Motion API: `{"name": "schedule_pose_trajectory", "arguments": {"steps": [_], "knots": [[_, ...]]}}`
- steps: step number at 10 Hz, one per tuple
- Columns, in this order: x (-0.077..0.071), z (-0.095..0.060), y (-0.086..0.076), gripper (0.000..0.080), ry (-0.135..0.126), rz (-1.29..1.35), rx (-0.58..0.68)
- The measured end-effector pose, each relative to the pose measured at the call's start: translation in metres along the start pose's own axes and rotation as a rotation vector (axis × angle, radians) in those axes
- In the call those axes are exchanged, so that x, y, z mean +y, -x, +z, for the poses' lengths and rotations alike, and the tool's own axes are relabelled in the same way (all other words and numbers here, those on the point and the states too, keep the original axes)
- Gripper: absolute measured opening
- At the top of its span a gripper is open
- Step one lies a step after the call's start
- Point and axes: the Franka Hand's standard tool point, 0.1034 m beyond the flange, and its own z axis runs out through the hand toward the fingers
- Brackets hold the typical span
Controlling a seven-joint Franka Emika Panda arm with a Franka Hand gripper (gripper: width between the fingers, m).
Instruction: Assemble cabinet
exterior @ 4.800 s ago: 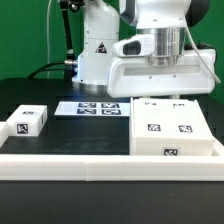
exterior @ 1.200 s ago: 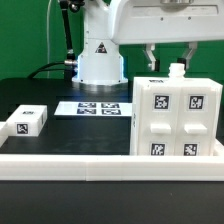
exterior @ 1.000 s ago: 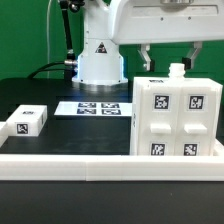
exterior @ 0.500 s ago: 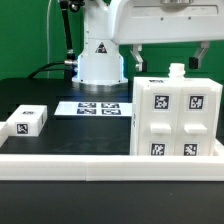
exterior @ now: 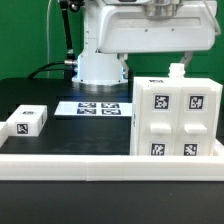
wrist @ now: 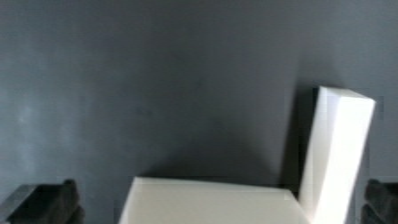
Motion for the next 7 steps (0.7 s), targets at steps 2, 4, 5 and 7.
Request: {"name": "schedule_pose_trajectory", "arguments": {"steps": [2, 4, 5, 7], "knots": [[0.0, -0.001, -0.002, 0.0797, 0.0, 0.0, 0.003], [0.006, -0.001, -0.001, 0.0797, 0.002, -0.005, 0.003], [0.014, -0.001, -0.001, 0.0797, 0.003, -0.003, 0.002], [0.053, 0.008, 0.015, 0.0797, 0.003, 0.008, -0.017]]}}
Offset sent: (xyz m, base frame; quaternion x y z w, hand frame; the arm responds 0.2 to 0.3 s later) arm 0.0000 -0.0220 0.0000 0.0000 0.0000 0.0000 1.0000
